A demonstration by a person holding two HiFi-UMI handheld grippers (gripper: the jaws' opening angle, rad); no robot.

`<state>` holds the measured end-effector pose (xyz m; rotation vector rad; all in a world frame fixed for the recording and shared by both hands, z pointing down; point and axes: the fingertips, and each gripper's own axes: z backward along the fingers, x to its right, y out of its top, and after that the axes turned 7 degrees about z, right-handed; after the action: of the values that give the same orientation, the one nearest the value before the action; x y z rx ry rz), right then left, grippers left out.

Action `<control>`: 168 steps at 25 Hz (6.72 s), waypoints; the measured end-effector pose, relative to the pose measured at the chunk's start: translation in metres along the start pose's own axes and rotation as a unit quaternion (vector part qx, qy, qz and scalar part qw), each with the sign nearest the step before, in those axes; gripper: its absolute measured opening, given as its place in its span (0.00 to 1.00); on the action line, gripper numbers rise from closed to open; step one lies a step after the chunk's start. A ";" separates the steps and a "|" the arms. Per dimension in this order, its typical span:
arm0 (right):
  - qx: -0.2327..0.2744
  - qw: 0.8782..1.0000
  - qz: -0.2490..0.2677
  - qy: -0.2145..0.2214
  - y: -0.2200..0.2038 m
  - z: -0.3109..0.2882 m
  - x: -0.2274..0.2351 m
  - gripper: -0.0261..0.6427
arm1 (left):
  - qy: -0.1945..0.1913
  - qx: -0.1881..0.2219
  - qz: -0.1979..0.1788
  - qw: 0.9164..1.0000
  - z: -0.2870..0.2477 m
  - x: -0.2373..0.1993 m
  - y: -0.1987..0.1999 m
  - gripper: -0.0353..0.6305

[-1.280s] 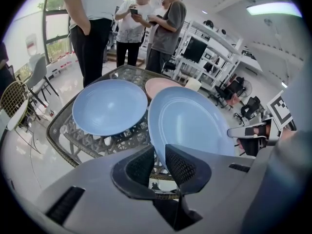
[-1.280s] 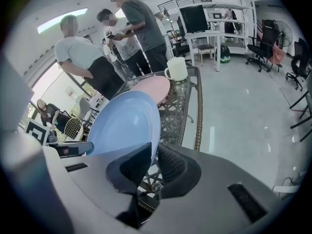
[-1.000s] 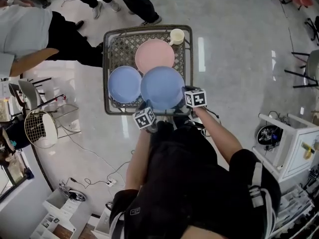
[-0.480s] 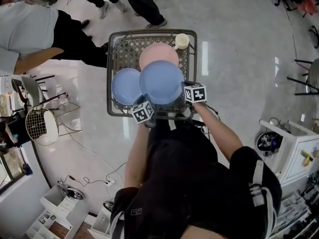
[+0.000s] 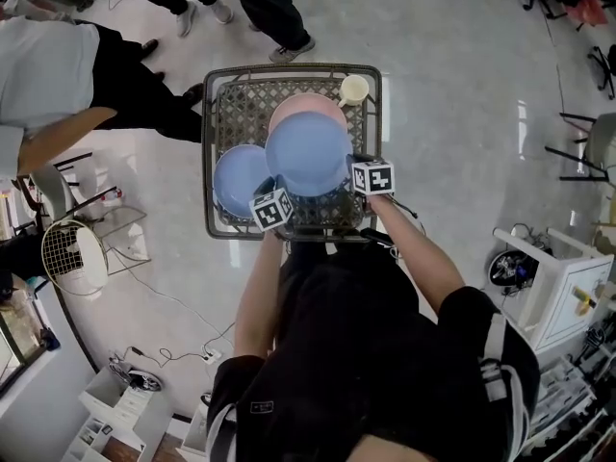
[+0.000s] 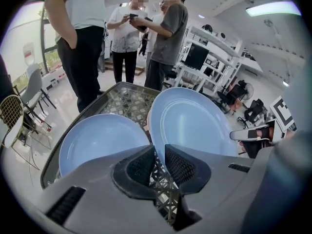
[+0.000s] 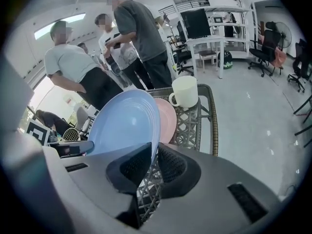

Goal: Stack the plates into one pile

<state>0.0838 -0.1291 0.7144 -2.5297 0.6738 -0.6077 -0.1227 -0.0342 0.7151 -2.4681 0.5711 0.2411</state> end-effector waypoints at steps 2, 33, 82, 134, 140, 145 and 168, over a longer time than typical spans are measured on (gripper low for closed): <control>-0.004 1.000 -0.005 -0.007 0.006 -0.008 0.003 0.10 | -0.002 -0.008 -0.003 1.000 -0.009 -0.002 0.007 0.17; -0.078 0.992 -0.063 -0.070 0.010 -0.091 0.034 0.10 | -0.005 -0.088 -0.021 0.996 -0.107 -0.024 0.038 0.16; 0.010 0.999 0.020 -0.044 0.017 -0.026 0.007 0.08 | 0.027 -0.016 0.000 1.000 -0.036 -0.007 0.020 0.12; 0.077 0.996 0.025 -0.027 0.012 -0.055 -0.241 0.05 | -0.016 0.014 -0.049 0.999 0.054 -0.211 0.040 0.08; 0.029 0.998 0.000 -0.047 -0.012 -0.082 -0.240 0.06 | -0.029 -0.023 -0.058 0.998 0.037 -0.224 0.026 0.08; -0.013 0.998 -0.011 -0.060 -0.036 -0.100 -0.232 0.16 | -0.035 -0.054 -0.060 0.996 0.022 -0.234 0.011 0.14; -0.109 0.989 -0.075 -0.062 -0.099 -0.134 -0.204 0.18 | -0.037 -0.140 -0.046 0.988 -0.012 -0.246 -0.029 0.26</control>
<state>-0.1104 0.0189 0.8135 -2.8148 0.5354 -0.4417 -0.3284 0.0650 0.8120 -2.7343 0.4136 0.3986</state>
